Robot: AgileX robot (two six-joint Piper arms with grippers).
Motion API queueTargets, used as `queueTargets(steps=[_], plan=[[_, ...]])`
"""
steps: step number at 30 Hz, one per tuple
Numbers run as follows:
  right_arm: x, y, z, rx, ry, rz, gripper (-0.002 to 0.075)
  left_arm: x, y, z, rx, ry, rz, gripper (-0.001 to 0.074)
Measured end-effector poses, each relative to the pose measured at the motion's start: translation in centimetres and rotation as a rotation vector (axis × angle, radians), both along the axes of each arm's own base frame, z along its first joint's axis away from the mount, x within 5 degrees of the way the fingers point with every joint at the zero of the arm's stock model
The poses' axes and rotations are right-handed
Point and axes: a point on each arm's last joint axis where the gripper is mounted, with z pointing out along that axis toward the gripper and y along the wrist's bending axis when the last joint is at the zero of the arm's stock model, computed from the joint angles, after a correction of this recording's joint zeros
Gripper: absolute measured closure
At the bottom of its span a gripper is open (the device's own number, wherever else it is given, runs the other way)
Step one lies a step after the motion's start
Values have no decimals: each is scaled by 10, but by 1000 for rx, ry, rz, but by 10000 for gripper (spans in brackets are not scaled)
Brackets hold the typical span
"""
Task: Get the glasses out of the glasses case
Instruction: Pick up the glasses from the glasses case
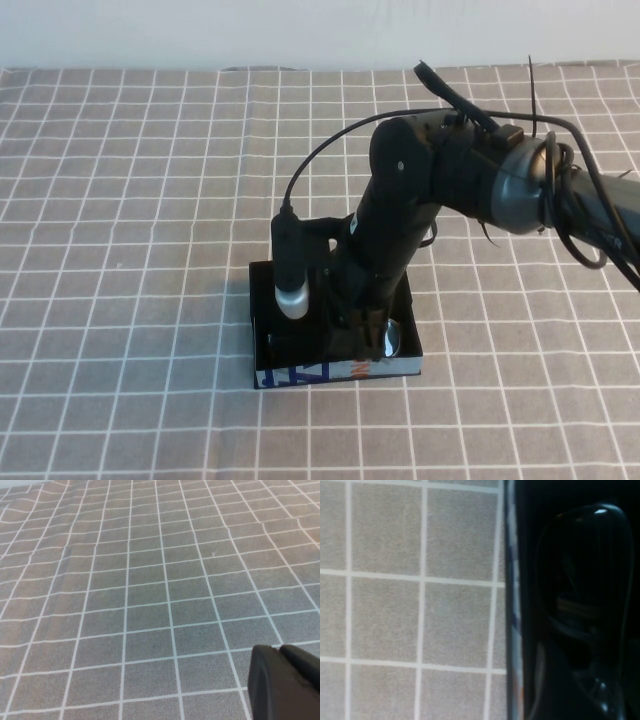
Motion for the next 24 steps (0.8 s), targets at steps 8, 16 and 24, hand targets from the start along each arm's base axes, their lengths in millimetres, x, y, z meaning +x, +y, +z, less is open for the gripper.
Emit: queueTargets(steps=[8,16,24], plan=[[-1,1,-1,-1,-4,24,460,0,0,0,0,0,0,739],[2,2,-3,-2,-27,29,460,0,0,0,0,0,0,739],[5,3,-18,-23,-9,29,460,0,0,0,0,0,0,739]])
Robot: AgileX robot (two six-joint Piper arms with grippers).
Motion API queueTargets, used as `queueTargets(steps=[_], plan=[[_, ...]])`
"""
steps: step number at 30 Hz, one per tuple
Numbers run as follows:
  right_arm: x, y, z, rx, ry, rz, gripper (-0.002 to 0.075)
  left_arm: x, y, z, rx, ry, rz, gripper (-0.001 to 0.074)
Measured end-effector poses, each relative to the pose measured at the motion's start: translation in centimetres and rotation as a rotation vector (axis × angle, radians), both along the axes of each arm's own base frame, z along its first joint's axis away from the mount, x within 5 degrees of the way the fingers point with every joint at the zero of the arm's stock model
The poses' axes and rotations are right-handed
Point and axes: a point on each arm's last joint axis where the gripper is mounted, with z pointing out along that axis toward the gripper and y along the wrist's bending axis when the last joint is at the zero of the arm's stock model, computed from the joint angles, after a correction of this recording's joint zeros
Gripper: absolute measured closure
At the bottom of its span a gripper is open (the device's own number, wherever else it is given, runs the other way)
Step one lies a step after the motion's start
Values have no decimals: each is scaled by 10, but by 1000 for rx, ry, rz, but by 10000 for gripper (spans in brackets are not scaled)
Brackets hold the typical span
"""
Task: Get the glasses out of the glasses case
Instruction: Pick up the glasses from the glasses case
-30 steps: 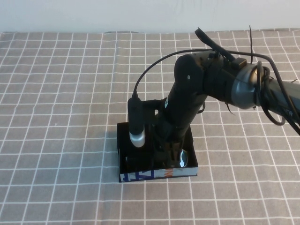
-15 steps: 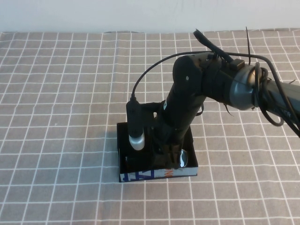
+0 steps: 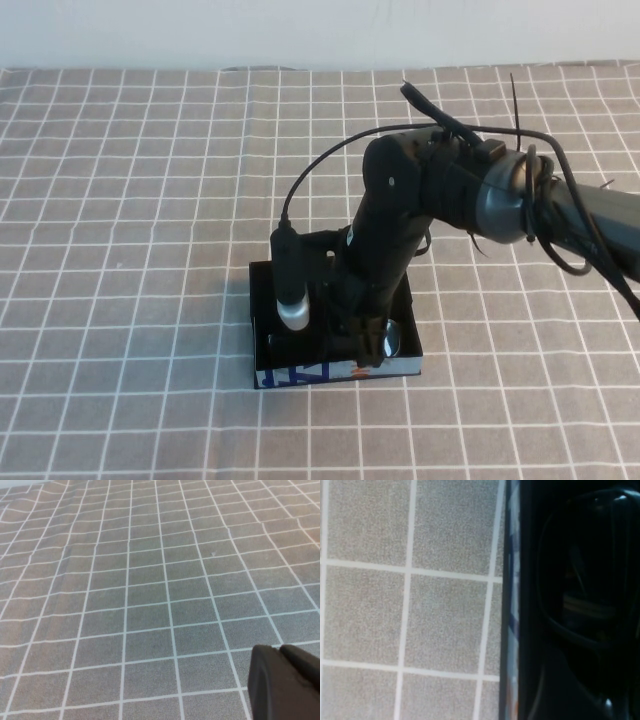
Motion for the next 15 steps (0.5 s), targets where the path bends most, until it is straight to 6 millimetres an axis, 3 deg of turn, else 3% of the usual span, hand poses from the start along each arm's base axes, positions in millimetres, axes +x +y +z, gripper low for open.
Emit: queueTargets(steps=[7,13,15], plan=[[1,1,-5,-4,5,-2,467,0,0,0,0,0,0,739],[2,1,3,14,-31,-12,670,0,0,0,0,0,0,739],[2,-1,11,17,-57,-33,704,0,0,0,0,0,0,740]])
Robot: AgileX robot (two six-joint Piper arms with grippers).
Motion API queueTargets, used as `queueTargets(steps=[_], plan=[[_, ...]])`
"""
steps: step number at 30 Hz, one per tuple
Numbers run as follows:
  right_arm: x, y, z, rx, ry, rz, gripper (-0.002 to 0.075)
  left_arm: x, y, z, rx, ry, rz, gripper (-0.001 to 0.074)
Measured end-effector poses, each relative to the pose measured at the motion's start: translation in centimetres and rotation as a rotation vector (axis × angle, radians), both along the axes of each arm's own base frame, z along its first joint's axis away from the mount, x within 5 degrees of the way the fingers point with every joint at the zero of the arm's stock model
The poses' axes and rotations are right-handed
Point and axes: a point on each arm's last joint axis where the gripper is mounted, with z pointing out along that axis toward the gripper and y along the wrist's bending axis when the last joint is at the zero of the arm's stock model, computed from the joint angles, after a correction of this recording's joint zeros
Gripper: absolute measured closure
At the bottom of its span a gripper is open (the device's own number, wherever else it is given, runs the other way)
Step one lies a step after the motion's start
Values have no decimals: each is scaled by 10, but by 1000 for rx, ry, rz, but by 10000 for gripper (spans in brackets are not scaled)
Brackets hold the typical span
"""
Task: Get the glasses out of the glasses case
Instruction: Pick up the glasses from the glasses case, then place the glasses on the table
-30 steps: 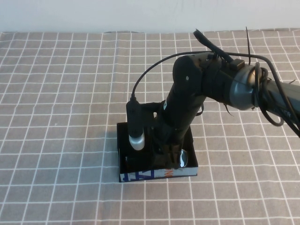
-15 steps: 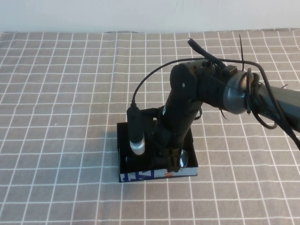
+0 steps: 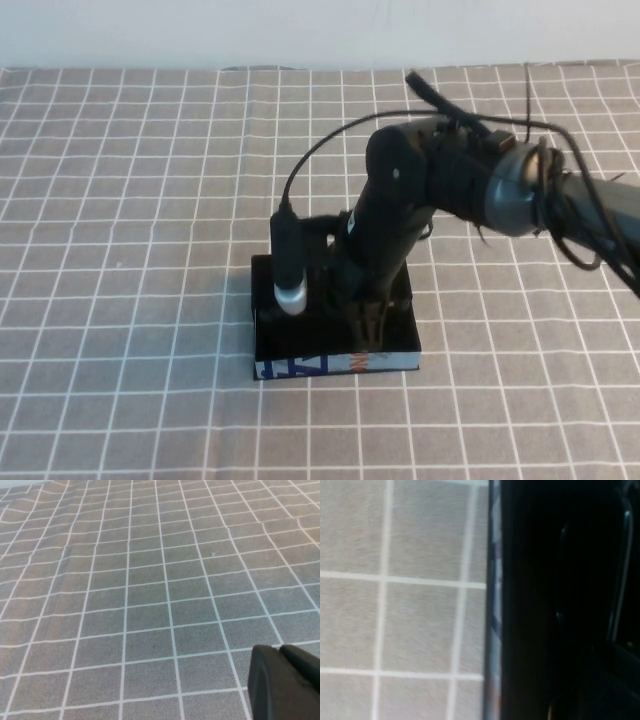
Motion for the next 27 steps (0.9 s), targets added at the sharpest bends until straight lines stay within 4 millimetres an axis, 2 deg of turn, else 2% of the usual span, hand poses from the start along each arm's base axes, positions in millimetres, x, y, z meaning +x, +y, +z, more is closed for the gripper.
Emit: queueTargets(steps=[5,9,12,15,17,19,22,27], plan=[[-5,-10,40,36,-66,-136,711,0,0,0,0,0,0,740],[-16,-25,75,89,-20,-481,712,0,0,0,0,0,0,739],[-24,-50,84,100,53,-812,713,0,0,0,0,0,0,739],[-31,-82,73,97,135,-1115,713,0,0,0,0,0,0,739],[-35,-100,57,95,188,-1284,713,0,0,0,0,0,0,739],[-39,-116,33,80,244,-1408,713,0,0,0,0,0,0,739],[-43,-130,7,103,318,-1516,713,0,0,0,0,0,0,739],[-47,-138,-13,138,354,-1582,709,0,0,0,0,0,0,739]])
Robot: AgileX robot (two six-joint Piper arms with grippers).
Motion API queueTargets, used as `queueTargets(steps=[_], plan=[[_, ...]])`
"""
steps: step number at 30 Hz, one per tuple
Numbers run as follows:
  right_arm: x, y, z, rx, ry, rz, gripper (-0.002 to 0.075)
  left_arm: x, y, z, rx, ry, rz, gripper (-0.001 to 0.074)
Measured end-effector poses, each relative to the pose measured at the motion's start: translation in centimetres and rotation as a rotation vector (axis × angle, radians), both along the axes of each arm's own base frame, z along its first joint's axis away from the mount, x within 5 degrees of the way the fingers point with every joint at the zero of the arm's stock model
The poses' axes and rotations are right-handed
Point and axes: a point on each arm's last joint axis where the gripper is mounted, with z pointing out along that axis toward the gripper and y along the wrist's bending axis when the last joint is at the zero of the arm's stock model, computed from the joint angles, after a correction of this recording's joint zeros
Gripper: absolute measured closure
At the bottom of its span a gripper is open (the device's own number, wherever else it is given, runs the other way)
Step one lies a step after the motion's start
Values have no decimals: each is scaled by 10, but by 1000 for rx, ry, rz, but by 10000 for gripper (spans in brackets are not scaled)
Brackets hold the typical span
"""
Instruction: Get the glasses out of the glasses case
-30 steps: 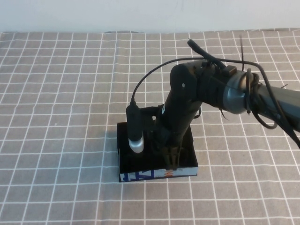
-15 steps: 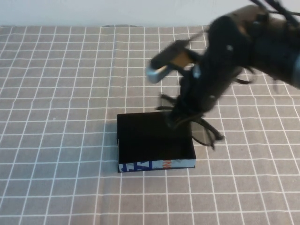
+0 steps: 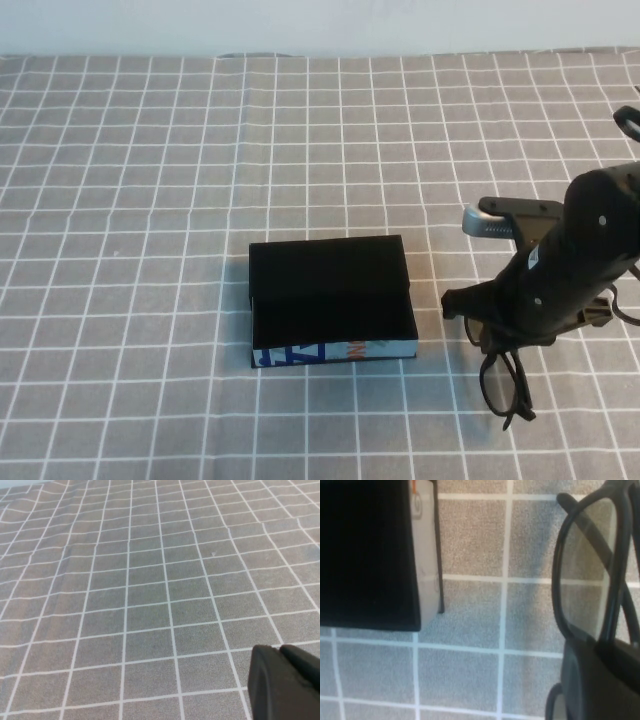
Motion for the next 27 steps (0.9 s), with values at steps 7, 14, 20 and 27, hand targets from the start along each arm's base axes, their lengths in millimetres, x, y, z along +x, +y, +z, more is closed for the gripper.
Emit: queueTargets(steps=[7,14,20,27], plan=[[3,1,-10,1,8,-8,550,0,0,0,0,0,0,740],[-2,-4,0,-30,2,-13,396,0,0,0,0,0,0,739],[-27,-19,48,-56,-41,14,494,0,0,0,0,0,0,739],[-85,-45,102,14,-188,82,722,0,0,0,0,0,0,739]])
